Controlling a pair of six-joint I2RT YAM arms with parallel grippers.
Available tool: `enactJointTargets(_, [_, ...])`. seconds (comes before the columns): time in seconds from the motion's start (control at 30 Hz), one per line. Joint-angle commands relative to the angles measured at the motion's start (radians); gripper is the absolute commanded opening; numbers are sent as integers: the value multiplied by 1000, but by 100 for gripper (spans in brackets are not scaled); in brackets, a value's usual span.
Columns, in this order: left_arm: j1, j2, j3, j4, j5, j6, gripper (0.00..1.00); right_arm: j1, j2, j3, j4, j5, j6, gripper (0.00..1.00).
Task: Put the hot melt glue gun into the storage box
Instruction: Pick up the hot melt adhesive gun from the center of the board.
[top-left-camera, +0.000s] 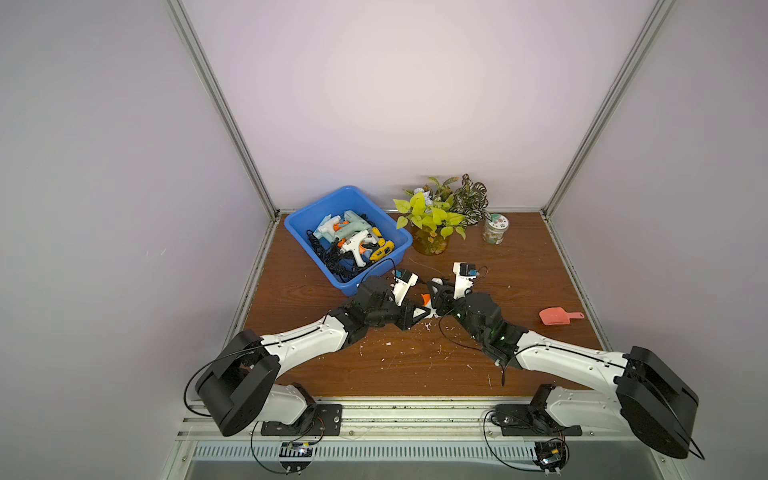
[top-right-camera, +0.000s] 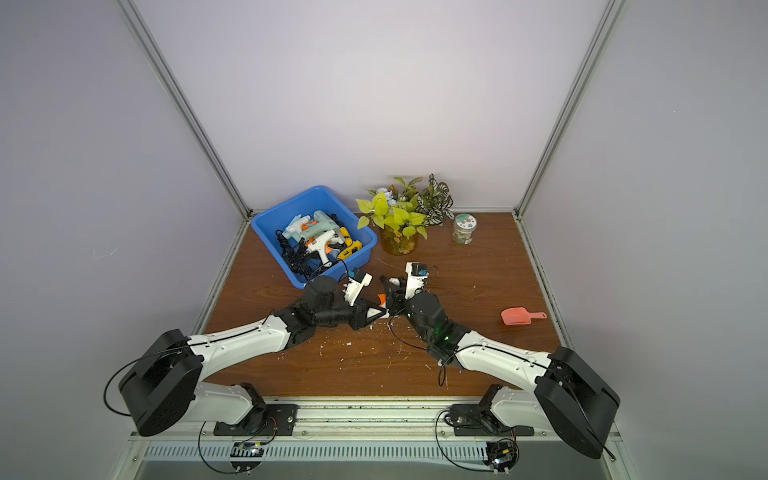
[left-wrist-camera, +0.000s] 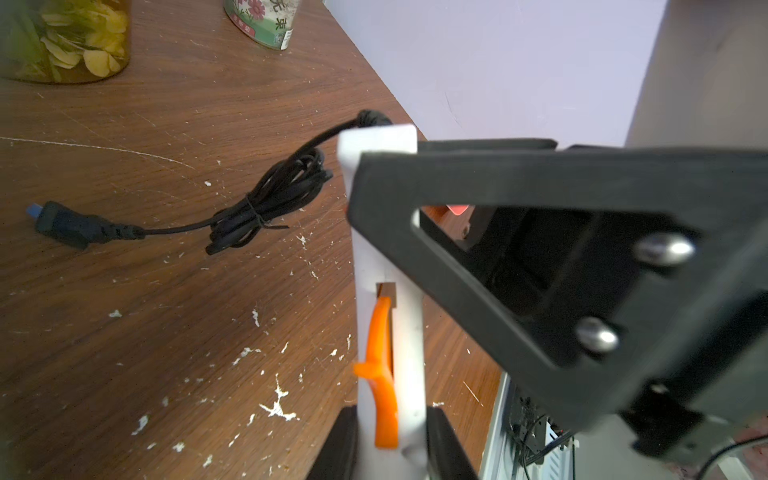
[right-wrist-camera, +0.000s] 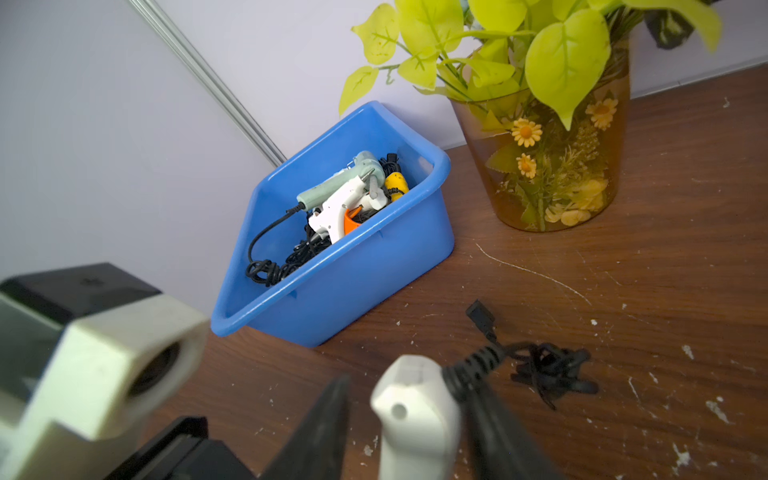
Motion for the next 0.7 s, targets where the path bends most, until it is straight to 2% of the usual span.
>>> enactJointTargets(0.0, [-8, -49, 5, -22, -36, 9, 0, 3, -63, 10, 28, 63, -28, 73])
enactJointTargets(0.1, [0, -95, 6, -59, -74, 9, 0, 4, -111, 14, -11, 102, -54, 85])
enactJointTargets(0.33, [86, -234, -36, -75, -93, -43, 0, 3, -267, 8, -100, 210, -106, 99])
enactJointTargets(0.5, [101, -350, 18, -197, -209, -12, 0, 3, -369, -4, -145, 278, -142, 100])
enactJointTargets(0.67, [112, -422, 170, -344, -357, 38, 0, 1, -435, -14, -162, 307, -164, 100])
